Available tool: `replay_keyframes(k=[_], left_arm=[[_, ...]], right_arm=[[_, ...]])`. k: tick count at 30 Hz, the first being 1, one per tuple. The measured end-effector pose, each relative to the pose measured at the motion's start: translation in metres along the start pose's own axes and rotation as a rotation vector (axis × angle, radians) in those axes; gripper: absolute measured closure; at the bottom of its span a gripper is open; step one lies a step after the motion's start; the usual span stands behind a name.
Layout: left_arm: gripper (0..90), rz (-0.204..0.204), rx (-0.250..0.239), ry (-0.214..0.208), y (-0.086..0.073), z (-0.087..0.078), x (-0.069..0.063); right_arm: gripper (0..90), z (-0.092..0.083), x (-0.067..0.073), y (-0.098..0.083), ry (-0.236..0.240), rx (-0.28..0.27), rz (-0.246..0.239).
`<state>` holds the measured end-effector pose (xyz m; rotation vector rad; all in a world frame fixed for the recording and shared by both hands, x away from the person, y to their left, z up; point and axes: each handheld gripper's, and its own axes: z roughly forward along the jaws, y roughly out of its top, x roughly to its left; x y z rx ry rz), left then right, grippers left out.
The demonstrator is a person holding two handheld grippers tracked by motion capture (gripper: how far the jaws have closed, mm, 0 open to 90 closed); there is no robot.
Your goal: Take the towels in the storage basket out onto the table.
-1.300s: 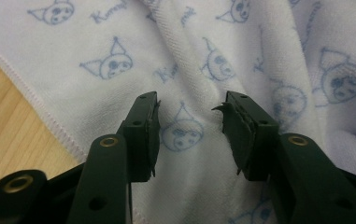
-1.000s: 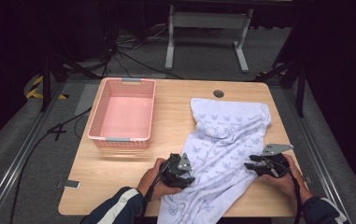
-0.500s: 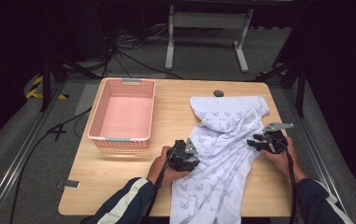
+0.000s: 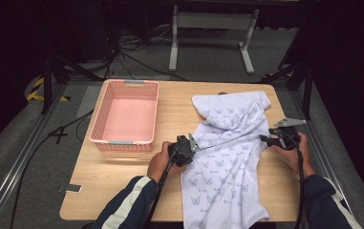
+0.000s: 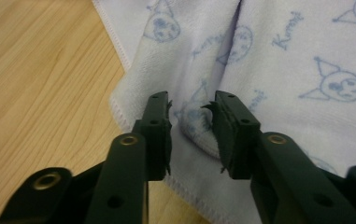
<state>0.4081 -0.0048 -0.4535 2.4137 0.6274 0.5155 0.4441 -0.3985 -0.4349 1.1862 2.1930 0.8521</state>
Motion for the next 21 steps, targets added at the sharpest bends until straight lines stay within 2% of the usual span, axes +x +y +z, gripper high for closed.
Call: replay_keyframes(k=[3,4,5,7,8,9,10,11,14,15,18,19,21], left_arm=[[57.9,0.011,-0.045,-0.037,-0.003,-0.011,-0.004],[56.4,0.016,-0.058,-0.059,-0.004,-0.013,-0.005],[57.7,0.041,-0.053,-0.105,-0.006,-0.013,-0.009],[60.5,0.068,-0.028,-0.143,-0.009,-0.010,-0.014],[61.7,0.068,-0.028,-0.143,-0.009,-0.010,-0.014],[61.7,0.070,-0.025,-0.169,-0.010,-0.009,-0.017],[66.6,0.074,-0.023,-0.189,-0.011,-0.010,-0.018],[66.6,0.083,-0.021,-0.208,-0.011,-0.012,-0.019],[67.5,0.066,-0.026,-0.233,-0.015,-0.013,-0.019],[66.8,0.024,-0.031,-0.271,-0.018,-0.013,-0.017],[63.1,0.021,-0.018,-0.290,-0.021,-0.017,-0.021],[63.1,0.037,-0.013,-0.288,-0.023,-0.021,-0.024],[63.2,0.037,-0.013,-0.296,-0.031,-0.030,-0.035]], right_arm=[[48.4,-0.025,0.005,-0.008,0.038,-0.041,-0.004],[48.3,-0.030,0.008,-0.011,0.051,-0.050,0.015],[48.3,-0.036,0.018,-0.013,0.092,-0.069,0.020],[48.9,-0.034,0.036,-0.014,0.116,-0.053,-0.046],[48.9,-0.034,0.036,-0.014,0.116,-0.053,-0.046],[50.2,-0.033,0.045,-0.014,0.149,-0.055,-0.063],[54.6,-0.030,0.066,-0.014,0.230,-0.039,-0.117],[55.7,-0.029,0.072,-0.014,0.248,-0.031,-0.142],[65.2,-0.022,0.092,-0.019,0.289,0.042,-0.241],[68.0,-0.022,0.095,-0.021,0.300,0.061,-0.272],[69.1,-0.025,0.091,-0.022,0.327,0.075,-0.256],[69.0,-0.026,0.090,-0.023,0.335,0.086,-0.256],[66.8,-0.037,0.087,-0.032,0.344,0.109,-0.257]])
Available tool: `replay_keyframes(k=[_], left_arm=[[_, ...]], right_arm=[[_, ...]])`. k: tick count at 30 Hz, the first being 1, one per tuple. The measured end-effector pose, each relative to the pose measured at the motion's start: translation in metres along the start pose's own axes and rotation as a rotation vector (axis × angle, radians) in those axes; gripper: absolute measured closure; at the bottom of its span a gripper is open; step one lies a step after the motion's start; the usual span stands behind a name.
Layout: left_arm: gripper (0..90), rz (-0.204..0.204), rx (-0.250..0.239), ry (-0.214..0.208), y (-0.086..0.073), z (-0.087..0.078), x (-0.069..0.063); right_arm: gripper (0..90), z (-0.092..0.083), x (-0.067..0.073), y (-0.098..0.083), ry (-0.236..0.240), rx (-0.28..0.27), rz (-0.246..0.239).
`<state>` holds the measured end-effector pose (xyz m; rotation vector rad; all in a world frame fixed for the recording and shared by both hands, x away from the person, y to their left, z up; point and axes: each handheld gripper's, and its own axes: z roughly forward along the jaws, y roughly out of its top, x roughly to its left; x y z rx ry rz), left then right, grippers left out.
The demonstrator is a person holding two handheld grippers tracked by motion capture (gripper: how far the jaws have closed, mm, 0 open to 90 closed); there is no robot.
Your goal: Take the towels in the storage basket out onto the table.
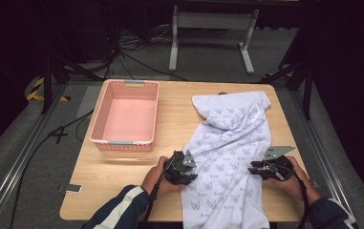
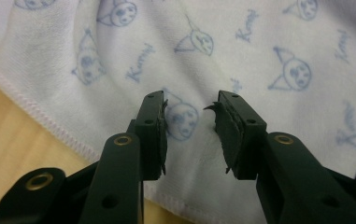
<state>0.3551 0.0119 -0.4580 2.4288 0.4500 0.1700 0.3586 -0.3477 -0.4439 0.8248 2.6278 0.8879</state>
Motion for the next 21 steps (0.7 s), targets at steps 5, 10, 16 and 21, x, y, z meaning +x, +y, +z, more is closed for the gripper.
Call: replay_keyframes(k=[5,10,16,21], left_arm=[[63.1,0.016,0.015,-0.025,-0.012,-0.011,-0.026],[61.0,0.056,0.057,-0.109,-0.020,-0.022,-0.052],[52.9,0.028,-0.024,-0.067,-0.009,-0.019,-0.038],[50.4,0.016,-0.067,0.009,0.016,0.000,-0.010]], right_arm=[[62.6,-0.016,0.013,-0.020,0.041,0.001,0.027],[55.5,-0.041,0.032,-0.039,0.114,0.049,0.022],[55.5,-0.063,0.010,-0.035,-0.074,-0.082,0.119],[52.1,-0.048,-0.035,-0.031,-0.232,-0.107,0.265]])
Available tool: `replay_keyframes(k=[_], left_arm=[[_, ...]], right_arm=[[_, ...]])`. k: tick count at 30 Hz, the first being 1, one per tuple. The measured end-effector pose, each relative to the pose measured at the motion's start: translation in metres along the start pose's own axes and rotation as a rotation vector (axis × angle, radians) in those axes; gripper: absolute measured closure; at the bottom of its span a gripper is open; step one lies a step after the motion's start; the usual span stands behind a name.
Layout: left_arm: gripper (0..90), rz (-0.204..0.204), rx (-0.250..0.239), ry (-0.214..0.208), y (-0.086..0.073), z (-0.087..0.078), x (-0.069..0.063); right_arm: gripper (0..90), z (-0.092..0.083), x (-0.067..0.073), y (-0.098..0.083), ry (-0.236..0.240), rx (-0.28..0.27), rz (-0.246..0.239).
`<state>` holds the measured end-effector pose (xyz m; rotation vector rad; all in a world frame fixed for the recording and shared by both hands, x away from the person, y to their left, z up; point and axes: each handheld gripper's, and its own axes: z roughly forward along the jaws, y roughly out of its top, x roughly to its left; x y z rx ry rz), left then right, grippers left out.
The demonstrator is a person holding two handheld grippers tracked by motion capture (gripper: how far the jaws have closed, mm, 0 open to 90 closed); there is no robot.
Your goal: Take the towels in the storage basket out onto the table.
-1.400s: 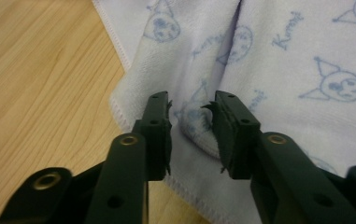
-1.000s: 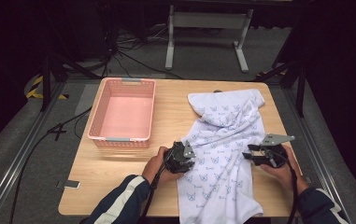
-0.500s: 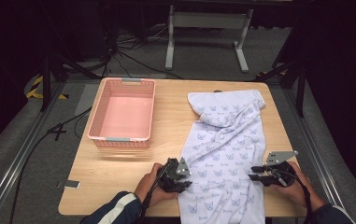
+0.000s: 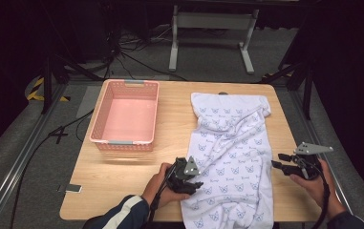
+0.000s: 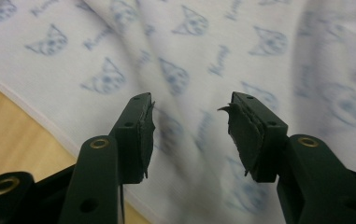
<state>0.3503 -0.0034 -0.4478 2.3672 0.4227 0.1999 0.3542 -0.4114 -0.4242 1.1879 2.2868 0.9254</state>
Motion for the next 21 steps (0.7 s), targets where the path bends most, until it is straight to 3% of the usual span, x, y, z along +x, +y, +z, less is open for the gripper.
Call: replay_keyframes(k=[1,3,4,8,9,11,15,20,21], left_arm=[[50.4,0.005,-0.006,0.007,0.003,0.004,0.004],[49.9,0.011,0.002,0.018,0.006,0.008,0.007],[49.9,-0.007,0.000,0.030,0.009,0.017,0.016],[51.1,-0.037,0.025,0.015,0.008,0.026,0.025],[51.7,-0.050,0.014,0.001,0.005,0.025,0.026],[53.1,-0.036,0.020,-0.005,0.002,0.022,0.027],[55.6,-0.031,0.035,-0.012,-0.011,0.008,0.019],[57.5,-0.043,0.061,-0.014,-0.027,-0.009,-0.002],[57.4,-0.023,0.065,-0.024,-0.033,-0.015,-0.010]], right_arm=[[52.3,0.008,-0.006,0.002,-0.039,0.007,0.005],[53.1,0.015,-0.012,0.004,-0.039,0.001,0.021],[54.8,0.029,-0.021,0.013,-0.075,-0.014,0.024],[55.5,0.048,-0.027,0.024,-0.100,-0.014,0.006],[55.8,0.054,-0.029,0.026,-0.099,-0.002,0.014],[56.1,0.063,-0.029,0.026,-0.114,0.048,-0.013],[57.1,0.054,-0.028,0.018,-0.072,0.081,0.035],[55.6,0.030,-0.008,0.002,-0.052,0.134,-0.014],[55.4,0.027,-0.005,-0.001,-0.049,0.142,-0.016]])
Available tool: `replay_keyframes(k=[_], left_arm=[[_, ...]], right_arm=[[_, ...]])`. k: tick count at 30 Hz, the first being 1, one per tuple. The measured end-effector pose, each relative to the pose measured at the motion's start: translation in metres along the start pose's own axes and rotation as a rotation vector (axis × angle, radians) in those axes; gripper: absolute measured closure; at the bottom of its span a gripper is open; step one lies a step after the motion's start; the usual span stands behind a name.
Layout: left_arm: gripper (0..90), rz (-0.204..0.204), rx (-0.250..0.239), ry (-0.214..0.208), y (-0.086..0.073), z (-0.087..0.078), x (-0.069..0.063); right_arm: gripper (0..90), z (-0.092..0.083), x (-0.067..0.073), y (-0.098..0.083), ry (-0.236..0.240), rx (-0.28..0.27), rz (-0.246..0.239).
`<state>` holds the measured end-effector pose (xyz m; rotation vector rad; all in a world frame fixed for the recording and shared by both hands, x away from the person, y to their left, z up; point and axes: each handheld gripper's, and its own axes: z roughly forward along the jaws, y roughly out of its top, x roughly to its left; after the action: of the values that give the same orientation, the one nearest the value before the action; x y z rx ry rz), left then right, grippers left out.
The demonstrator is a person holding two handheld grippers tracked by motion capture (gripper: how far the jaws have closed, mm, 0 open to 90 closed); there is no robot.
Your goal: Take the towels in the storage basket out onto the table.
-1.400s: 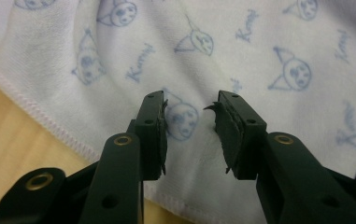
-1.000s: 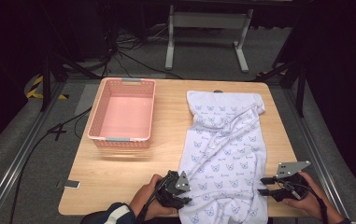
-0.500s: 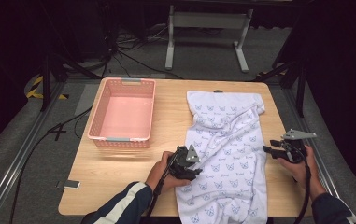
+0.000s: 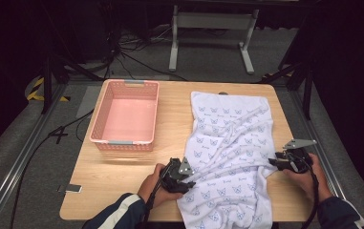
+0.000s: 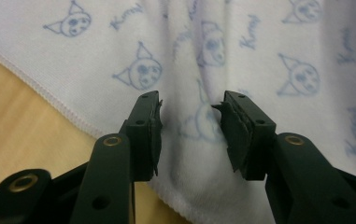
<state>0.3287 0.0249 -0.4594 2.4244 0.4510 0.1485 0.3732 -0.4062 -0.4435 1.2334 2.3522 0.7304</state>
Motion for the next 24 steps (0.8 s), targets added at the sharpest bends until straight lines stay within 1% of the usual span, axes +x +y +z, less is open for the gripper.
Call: replay_keyframes(k=[1,2,3,4,5,6,7,8,9,10,11,12,13,14,15,16,17,18,19,20,21,22,23,24], left_arm=[[56.6,0.000,0.000,0.000,0.000,0.000,0.000],[56.6,0.008,0.011,-0.005,-0.003,-0.004,-0.006],[56.2,0.018,0.023,-0.014,-0.005,-0.006,-0.012],[55.8,0.026,0.033,-0.014,-0.006,-0.008,-0.015],[55.7,0.031,0.043,-0.030,-0.007,-0.010,-0.018],[53.6,0.035,0.039,-0.035,-0.007,-0.010,-0.020],[52.0,0.039,0.020,-0.029,-0.006,-0.009,-0.020],[48.8,0.036,0.012,-0.021,-0.004,-0.009,-0.019],[48.1,0.036,0.012,-0.021,-0.004,-0.009,-0.019],[48.1,0.029,-0.019,-0.018,-0.001,-0.009,-0.016],[46.5,0.024,-0.038,-0.012,0.003,-0.010,-0.014],[45.2,0.029,-0.060,-0.020,0.008,-0.009,-0.011],[45.0,0.043,-0.069,-0.035,0.011,-0.007,-0.009],[44.9,0.050,-0.066,-0.036,0.013,-0.005,-0.008],[44.4,0.050,-0.066,-0.036,0.013,-0.005,-0.008],[44.5,0.050,-0.071,-0.054,0.014,-0.002,-0.006],[44.5,0.045,-0.072,-0.072,0.015,0.002,-0.005],[44.5,0.040,-0.057,-0.066,0.015,0.005,-0.005],[43.9,0.038,-0.040,-0.059,0.015,0.008,-0.004],[42.7,0.031,-0.050,-0.065,0.015,0.010,-0.003],[42.1,0.034,-0.044,-0.066,0.015,0.011,-0.003],[42.2,0.044,-0.029,-0.060,0.015,0.013,-0.003],[42.4,0.058,-0.015,-0.042,0.015,0.015,-0.004],[42.5,0.068,-0.012,-0.047,0.015,0.015,-0.002]], right_arm=[[55.4,0.000,0.000,0.000,0.000,0.000,0.000],[54.4,-0.008,0.007,-0.006,0.011,0.025,-0.008],[53.2,-0.013,0.011,-0.010,0.015,0.047,-0.008],[52.2,-0.017,0.013,-0.013,0.011,0.064,0.000],[51.3,-0.020,0.015,-0.016,0.005,0.069,-0.010],[52.3,-0.024,0.017,-0.018,0.001,0.076,-0.016],[52.5,-0.026,0.018,-0.019,-0.005,0.082,-0.018],[52.4,-0.034,0.020,-0.018,-0.034,0.034,-0.020],[52.4,-0.034,0.020,-0.018,-0.034,0.034,-0.020],[54.5,-0.040,0.021,-0.015,-0.021,-0.021,-0.019],[55.0,-0.047,0.024,-0.012,0.008,-0.070,-0.034],[57.4,-0.054,0.033,-0.009,0.061,-0.112,-0.082],[59.0,-0.056,0.041,-0.009,0.121,-0.123,-0.125],[60.2,-0.057,0.049,-0.010,0.184,-0.124,-0.158],[60.2,-0.057,0.049,-0.010,0.184,-0.124,-0.158],[61.8,-0.057,0.064,-0.012,0.261,-0.134,-0.194],[61.8,-0.057,0.064,-0.012,0.261,-0.134,-0.194],[61.5,-0.057,0.072,-0.013,0.299,-0.135,-0.217],[59.6,-0.057,0.079,-0.015,0.314,-0.144,-0.237],[58.7,-0.057,0.086,-0.016,0.332,-0.155,-0.260],[56.9,-0.057,0.093,-0.016,0.346,-0.153,-0.283],[56.8,-0.057,0.098,-0.016,0.329,-0.148,-0.301],[56.3,-0.058,0.101,-0.016,0.326,-0.161,-0.301],[55.1,-0.060,0.101,-0.015,0.333,-0.185,-0.290]])
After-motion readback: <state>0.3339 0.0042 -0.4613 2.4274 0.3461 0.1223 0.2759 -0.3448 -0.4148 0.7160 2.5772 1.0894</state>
